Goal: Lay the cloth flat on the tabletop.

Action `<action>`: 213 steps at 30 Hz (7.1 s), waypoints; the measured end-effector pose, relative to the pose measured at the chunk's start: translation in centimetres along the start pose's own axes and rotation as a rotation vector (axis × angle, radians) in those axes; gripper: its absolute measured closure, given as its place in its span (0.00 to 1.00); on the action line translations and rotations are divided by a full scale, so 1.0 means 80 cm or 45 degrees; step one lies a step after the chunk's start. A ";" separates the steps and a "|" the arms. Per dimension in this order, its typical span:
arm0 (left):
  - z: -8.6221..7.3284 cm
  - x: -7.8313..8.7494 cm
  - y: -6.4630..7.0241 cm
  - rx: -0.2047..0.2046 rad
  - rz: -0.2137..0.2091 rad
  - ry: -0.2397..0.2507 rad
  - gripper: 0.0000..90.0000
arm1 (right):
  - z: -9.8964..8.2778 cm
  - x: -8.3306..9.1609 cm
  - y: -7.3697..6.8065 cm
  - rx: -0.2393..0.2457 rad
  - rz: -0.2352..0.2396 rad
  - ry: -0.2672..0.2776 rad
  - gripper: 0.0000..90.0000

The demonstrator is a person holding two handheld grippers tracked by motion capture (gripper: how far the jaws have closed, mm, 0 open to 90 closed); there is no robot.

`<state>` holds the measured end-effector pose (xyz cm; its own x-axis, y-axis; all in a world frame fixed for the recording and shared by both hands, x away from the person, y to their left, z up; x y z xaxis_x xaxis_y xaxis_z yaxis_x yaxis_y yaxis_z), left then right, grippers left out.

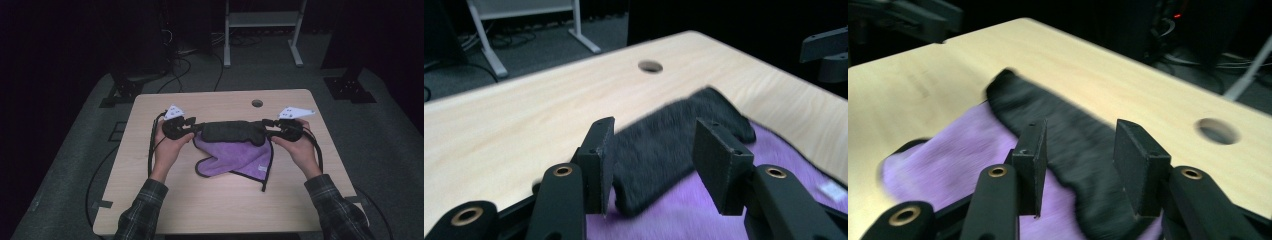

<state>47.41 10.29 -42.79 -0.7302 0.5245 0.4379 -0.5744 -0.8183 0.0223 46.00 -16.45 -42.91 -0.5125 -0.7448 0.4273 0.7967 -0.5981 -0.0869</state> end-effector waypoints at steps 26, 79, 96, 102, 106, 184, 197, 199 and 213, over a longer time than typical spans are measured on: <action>-0.079 0.050 -0.016 -0.043 0.089 -0.032 0.56 | -0.058 -0.168 -0.202 0.187 0.325 -0.270 0.57; -0.083 -0.007 0.082 -0.295 -0.217 -0.152 0.54 | -0.137 0.054 -0.078 -0.004 0.142 -0.369 0.94; -0.039 0.022 0.040 -0.041 -0.146 -0.038 0.99 | -0.097 0.084 -0.054 0.003 0.024 -0.212 0.94; -0.018 0.056 0.001 0.056 -0.069 0.054 0.99 | -0.071 0.104 -0.033 0.013 -0.068 -0.122 0.94; -0.006 0.073 -0.013 0.095 -0.044 0.106 0.99 | -0.052 0.120 -0.022 0.008 -0.124 -0.050 0.95; 0.028 0.110 -0.025 0.139 0.029 0.214 0.99 | 0.039 0.055 0.028 0.069 -0.016 0.113 0.94; -0.059 0.147 -0.002 0.146 0.031 0.086 0.99 | -0.038 0.073 -0.040 0.065 0.143 0.041 0.94; -0.074 0.153 0.005 0.145 0.029 0.058 0.99 | -0.052 0.077 -0.052 0.076 0.160 0.009 0.94; -0.170 0.178 0.030 0.177 0.005 -0.189 0.97 | -0.150 0.090 -0.116 0.079 0.260 -0.229 0.94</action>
<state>30.59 18.98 -48.76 -0.6637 0.4892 0.5659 -0.5074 -0.8503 0.1399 31.11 -19.81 -49.85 -0.2785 -0.7804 0.5599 0.8986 -0.4175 -0.1350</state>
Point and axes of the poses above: each handheld gripper's, and its own axes: x roughly backward along the jaws, z roughly out of its top, y roughly to its right, the point moved 8 cm from there along -x, roughly forward along the jaws, and after that the axes turned 8 degrees about z, right-handed, at the moved point
